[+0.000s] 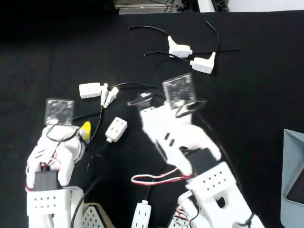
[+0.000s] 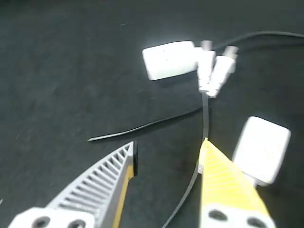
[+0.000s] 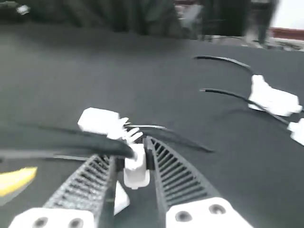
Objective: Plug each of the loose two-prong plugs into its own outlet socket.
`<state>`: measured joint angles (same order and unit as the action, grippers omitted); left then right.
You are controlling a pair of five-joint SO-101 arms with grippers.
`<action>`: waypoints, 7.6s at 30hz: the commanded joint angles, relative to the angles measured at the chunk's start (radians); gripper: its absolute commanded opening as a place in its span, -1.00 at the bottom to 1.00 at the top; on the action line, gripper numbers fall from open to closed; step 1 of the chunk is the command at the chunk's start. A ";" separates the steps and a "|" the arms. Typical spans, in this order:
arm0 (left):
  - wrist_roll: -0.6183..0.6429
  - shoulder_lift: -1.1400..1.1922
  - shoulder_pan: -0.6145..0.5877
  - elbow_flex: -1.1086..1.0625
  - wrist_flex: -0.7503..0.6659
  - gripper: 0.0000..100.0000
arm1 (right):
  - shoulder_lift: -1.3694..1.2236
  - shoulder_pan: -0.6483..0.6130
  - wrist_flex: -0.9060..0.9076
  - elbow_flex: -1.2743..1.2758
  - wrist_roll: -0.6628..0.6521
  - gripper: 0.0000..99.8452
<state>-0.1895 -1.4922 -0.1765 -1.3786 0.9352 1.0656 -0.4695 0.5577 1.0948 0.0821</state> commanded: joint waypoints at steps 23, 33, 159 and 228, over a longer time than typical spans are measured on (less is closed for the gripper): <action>0.071 -0.239 -0.165 -0.147 0.044 -0.55 | -0.828 -0.189 -0.350 -0.200 -0.339 -0.98; 0.071 -0.239 -0.165 -0.147 0.043 -0.55 | -0.878 -0.190 -0.351 -0.237 -0.334 -0.98; 0.071 -0.239 -0.166 -0.147 0.043 -0.55 | -0.832 -0.210 -0.858 0.176 -0.074 -0.98; 0.310 -0.241 -0.074 -0.041 -0.046 -0.55 | -0.641 -0.169 -0.210 -0.102 0.058 -0.98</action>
<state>0.1174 -1.7269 -0.2363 -1.4293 0.8892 0.4534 -0.6751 0.3552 1.0595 0.0959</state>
